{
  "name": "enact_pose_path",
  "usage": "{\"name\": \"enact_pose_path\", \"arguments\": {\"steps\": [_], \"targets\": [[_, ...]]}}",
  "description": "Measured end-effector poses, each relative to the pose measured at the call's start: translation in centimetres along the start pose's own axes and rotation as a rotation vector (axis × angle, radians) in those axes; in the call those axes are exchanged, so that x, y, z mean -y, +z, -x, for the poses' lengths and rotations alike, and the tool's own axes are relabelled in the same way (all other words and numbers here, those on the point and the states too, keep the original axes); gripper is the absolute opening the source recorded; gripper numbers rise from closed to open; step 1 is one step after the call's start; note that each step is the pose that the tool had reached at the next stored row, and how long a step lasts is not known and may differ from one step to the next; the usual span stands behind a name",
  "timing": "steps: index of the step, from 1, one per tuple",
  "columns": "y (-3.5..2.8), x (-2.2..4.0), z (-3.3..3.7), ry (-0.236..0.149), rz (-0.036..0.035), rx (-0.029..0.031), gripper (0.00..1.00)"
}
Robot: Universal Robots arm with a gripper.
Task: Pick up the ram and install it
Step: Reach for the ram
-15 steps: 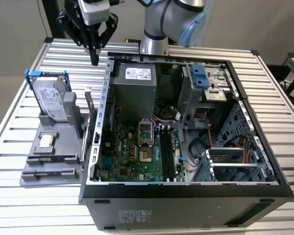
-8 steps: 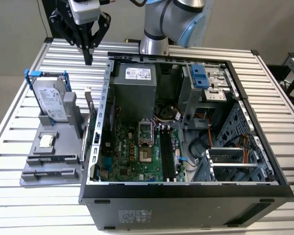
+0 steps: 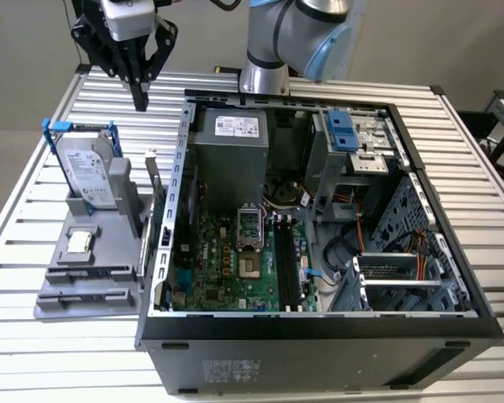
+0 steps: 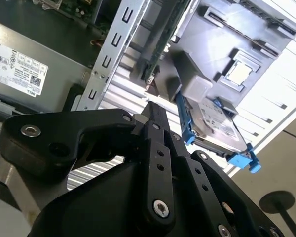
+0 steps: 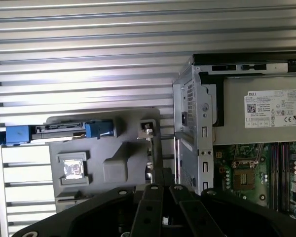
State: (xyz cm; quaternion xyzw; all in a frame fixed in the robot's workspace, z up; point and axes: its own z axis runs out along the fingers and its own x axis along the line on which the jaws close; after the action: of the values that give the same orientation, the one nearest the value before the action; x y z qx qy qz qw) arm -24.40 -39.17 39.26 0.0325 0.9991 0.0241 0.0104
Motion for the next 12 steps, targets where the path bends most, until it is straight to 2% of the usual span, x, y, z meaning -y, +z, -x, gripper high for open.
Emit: {"name": "enact_pose_path", "arguments": {"steps": [12], "targets": [[-0.05, 0.03, -2.31, -0.002, 0.0000, -0.0002, 0.00]]}}
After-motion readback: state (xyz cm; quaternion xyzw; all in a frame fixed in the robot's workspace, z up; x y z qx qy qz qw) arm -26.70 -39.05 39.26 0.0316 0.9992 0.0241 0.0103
